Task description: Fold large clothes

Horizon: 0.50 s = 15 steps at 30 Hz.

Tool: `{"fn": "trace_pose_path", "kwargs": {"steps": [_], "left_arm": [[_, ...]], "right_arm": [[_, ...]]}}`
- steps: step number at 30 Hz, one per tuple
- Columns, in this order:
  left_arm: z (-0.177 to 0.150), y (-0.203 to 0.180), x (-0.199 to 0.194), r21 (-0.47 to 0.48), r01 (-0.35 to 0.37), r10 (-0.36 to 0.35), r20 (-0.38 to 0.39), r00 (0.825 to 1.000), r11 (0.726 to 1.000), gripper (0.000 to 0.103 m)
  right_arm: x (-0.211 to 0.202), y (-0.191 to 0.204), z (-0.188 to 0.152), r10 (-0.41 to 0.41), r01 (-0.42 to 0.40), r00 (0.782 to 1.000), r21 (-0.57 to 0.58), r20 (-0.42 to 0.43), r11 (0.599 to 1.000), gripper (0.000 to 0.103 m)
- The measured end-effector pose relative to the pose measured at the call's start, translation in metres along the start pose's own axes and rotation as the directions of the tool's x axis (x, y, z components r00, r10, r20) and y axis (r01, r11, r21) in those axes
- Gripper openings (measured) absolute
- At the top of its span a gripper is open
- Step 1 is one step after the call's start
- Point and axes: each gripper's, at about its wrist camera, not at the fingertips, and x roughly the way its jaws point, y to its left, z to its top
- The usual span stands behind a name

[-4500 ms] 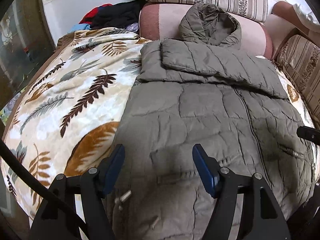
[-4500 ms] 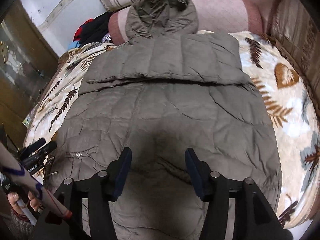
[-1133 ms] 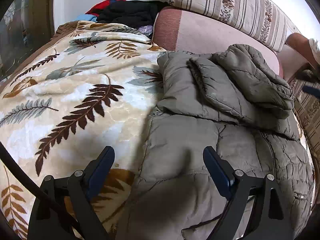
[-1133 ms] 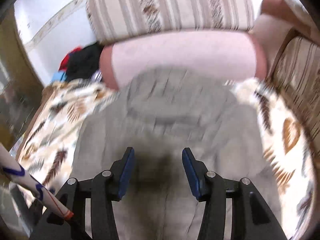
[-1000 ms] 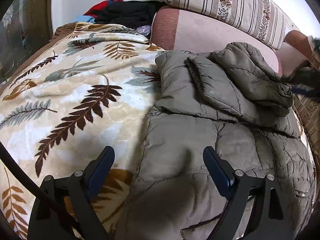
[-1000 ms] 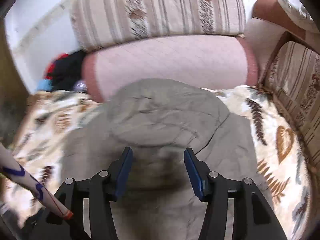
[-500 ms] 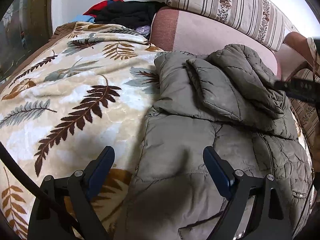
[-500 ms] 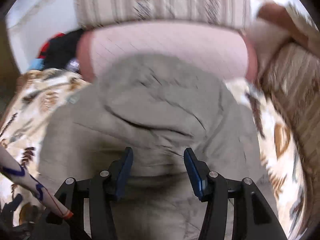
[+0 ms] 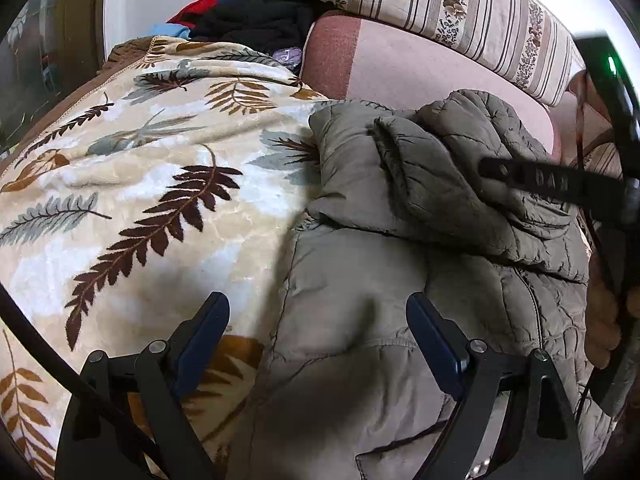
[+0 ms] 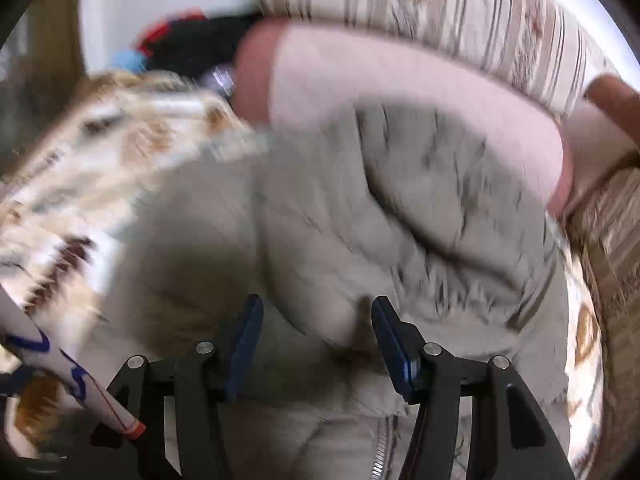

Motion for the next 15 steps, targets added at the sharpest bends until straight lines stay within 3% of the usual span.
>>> {"fn": "trace_pose_path", "kwargs": {"steps": [2, 6, 11, 15], "left_arm": [[-0.001, -0.001, 0.002, 0.005, -0.004, 0.004, -0.006, 1.0, 1.0, 0.089], [0.0, -0.001, 0.004, 0.008, -0.008, 0.008, -0.011, 1.0, 1.0, 0.089], [0.0, 0.001, 0.006, 0.006, -0.01, 0.01, -0.018, 1.0, 1.0, 0.089], [-0.002, -0.001, 0.002, 0.016, -0.026, 0.026, -0.003, 1.0, 1.0, 0.089]], "right_arm": [[0.008, 0.011, 0.006, 0.048, -0.048, 0.998, -0.007, -0.028, 0.999, 0.062], [0.048, 0.031, -0.002, 0.036, -0.043, 0.988, -0.038, -0.151, 0.998, 0.069], [0.01, -0.001, -0.006, 0.131, -0.124, 0.987, 0.081, -0.096, 0.989, 0.069], [-0.029, -0.043, -0.03, 0.132, -0.122, 0.989, 0.129, -0.072, 0.984, 0.072]]}}
